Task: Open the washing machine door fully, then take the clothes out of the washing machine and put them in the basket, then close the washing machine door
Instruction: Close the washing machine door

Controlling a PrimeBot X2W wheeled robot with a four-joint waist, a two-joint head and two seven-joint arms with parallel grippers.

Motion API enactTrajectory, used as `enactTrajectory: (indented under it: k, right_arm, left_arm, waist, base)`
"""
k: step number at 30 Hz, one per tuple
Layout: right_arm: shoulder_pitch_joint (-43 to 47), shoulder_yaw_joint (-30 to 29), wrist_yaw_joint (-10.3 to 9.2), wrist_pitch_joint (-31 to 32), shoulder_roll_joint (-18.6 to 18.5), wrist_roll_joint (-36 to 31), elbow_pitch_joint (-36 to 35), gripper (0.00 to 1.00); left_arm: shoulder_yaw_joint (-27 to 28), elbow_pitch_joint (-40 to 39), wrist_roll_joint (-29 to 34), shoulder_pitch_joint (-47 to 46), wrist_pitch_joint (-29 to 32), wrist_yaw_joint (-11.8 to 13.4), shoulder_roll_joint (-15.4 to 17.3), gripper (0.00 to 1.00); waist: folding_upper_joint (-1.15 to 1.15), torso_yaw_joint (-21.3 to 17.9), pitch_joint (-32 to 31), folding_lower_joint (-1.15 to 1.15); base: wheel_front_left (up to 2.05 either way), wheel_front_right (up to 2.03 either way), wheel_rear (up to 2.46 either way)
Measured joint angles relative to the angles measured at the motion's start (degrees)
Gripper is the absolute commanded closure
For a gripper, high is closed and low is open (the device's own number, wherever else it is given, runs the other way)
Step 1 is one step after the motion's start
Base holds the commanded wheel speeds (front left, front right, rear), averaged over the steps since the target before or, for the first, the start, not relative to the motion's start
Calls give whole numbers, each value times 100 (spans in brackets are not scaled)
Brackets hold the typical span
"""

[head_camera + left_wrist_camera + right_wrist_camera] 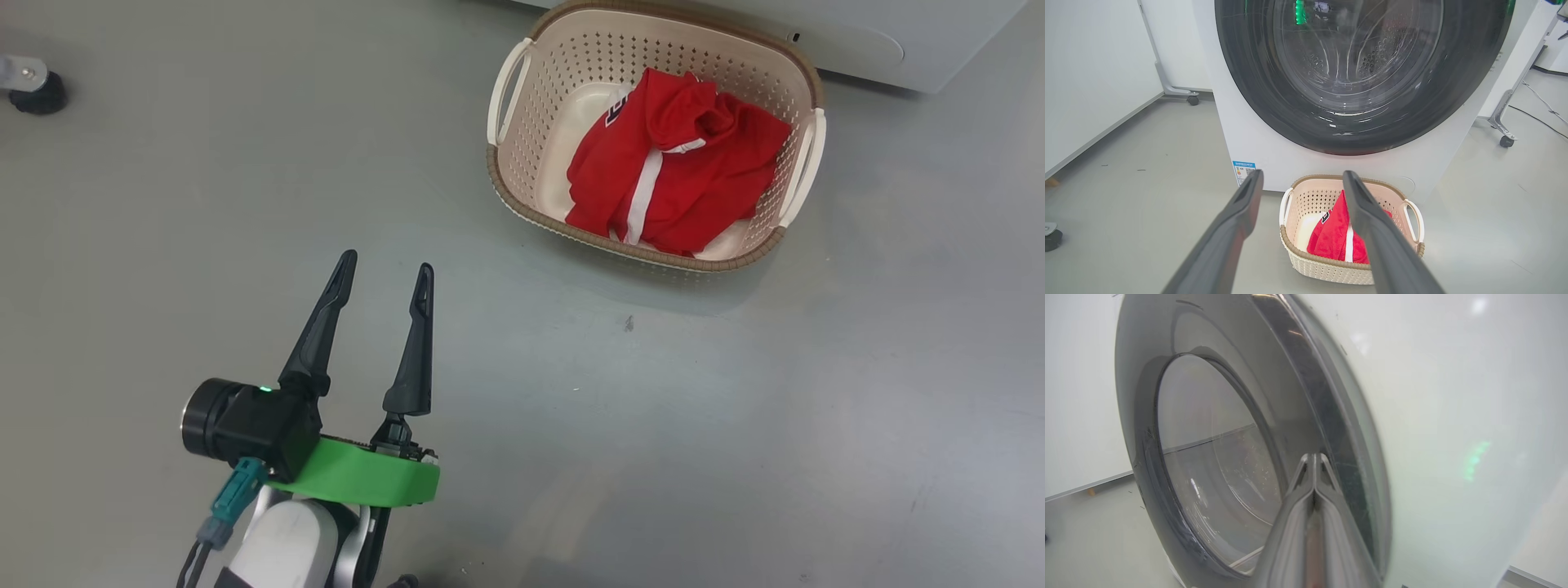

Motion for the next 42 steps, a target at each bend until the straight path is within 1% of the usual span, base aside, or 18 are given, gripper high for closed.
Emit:
enactTrajectory:
  k: [3,10,14,19,24,30,35,36,37,38,39,42]
  right_arm:
    - [-104,-66,0,-57,-48,9,123,100]
    - [-188,-51,9,-135,-35,48,288,100]
    - [-233,81,7,-180,-13,57,372,100]
    - [-204,356,-3,-260,124,151,402,100]
    - [137,626,-3,-360,236,158,332,100]
    - [449,657,-3,-381,345,272,171,100]
    - [941,703,-3,-413,500,431,59,100]
    - [1158,700,-3,-412,572,475,-19,94]
    - [1249,690,-3,-412,599,486,-97,36]
    - [1327,646,-3,-412,646,503,-168,2]
    - [1400,603,-3,-412,695,509,-237,0]
    - [1677,490,-3,-412,812,511,-399,0]
  left_arm:
    - [4,-9,-11,-29,0,13,0,0]
    - [2,-25,-12,-49,0,32,-1,0]
    - [5,-21,-13,-58,0,33,-2,0]
    - [49,32,-13,-73,0,34,-3,0]
    - [63,71,-13,-73,0,34,-3,0]
    - [140,105,-3,-67,0,35,-4,0]
    - [200,213,56,-59,0,36,-3,0]
    - [212,231,81,-57,0,36,-3,0]
    - [221,244,98,-57,0,36,-3,0]
    - [234,254,101,-56,0,36,-3,0]
    - [254,260,131,-53,0,36,-3,0]
    - [296,337,200,-48,0,37,-3,0]
  waist:
    - [0,30,25,0]
    - [0,52,31,0]
    - [0,46,14,0]
    - [0,-3,-73,0]
    - [0,-96,-206,0]
    - [0,-224,-361,0]
    - [0,-378,-526,0]
    - [0,-444,-597,0]
    - [0,-479,-633,0]
    - [0,-513,-668,0]
    - [0,-547,-702,0]
    - [0,-647,-812,0]
  base:
    - [0,0,0]
    - [0,0,0]
    - [0,0,0]
    - [0,0,0]
    - [0,0,0]
    - [0,0,0]
    - [0,0,0]
    - [0,0,0]
    - [0,0,0]
    - [0,0,0]
    - [0,0,0]
    - [0,0,0]
